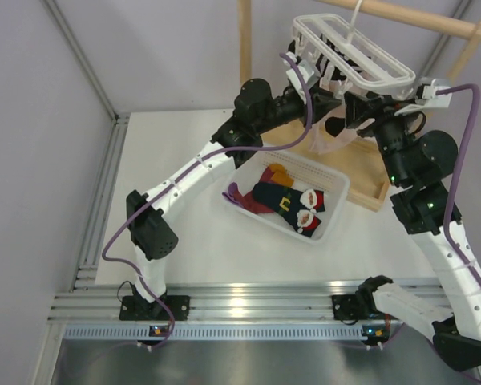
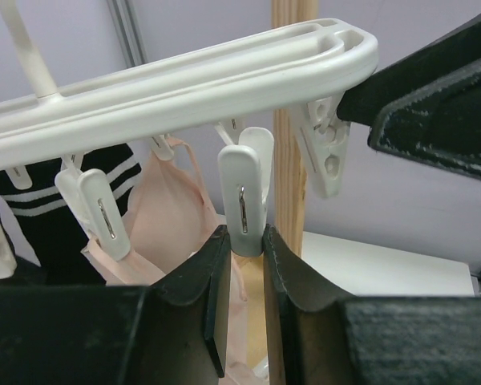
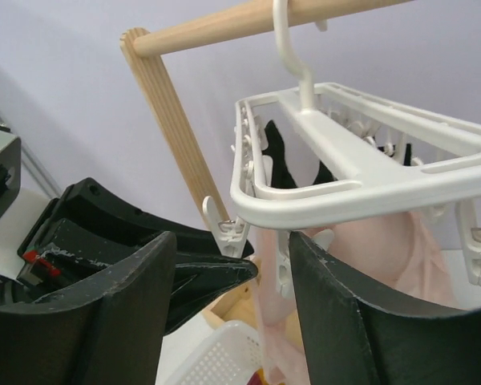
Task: Clip the socks to the hanger
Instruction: Open the clamp at the hanger, then pick up the sock from the bin, then clamp the sock onto the hanger.
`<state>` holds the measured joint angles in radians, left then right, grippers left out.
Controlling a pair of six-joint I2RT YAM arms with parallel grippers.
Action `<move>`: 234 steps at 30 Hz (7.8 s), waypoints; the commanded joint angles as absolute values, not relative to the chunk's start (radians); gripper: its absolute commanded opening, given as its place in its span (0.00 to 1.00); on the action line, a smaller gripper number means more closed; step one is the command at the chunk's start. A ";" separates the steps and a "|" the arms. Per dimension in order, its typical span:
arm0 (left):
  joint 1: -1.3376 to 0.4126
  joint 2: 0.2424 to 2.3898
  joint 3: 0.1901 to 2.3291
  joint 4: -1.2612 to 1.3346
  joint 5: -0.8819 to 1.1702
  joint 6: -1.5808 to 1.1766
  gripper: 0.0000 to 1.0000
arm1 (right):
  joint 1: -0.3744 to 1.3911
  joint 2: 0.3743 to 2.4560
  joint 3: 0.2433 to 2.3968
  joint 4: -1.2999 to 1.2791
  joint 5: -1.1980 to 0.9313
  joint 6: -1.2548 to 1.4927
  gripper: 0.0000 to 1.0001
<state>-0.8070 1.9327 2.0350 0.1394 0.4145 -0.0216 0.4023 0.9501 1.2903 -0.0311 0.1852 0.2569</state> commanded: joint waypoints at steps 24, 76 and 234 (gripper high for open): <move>-0.831 1.997 2.143 0.233 0.488 0.005 0.00 | 0.087 0.954 1.382 0.038 -0.061 0.212 0.47; -0.861 1.957 1.894 0.664 0.505 -0.031 0.00 | 0.097 1.043 1.319 0.029 -0.182 0.655 0.50; -0.879 1.727 1.626 0.502 0.270 0.328 0.00 | 0.061 1.063 1.282 0.144 -0.324 0.686 0.00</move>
<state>-0.8742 1.7218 1.5723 0.4633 0.2573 0.3641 0.0689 1.0874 1.2854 0.1036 -0.2798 0.6807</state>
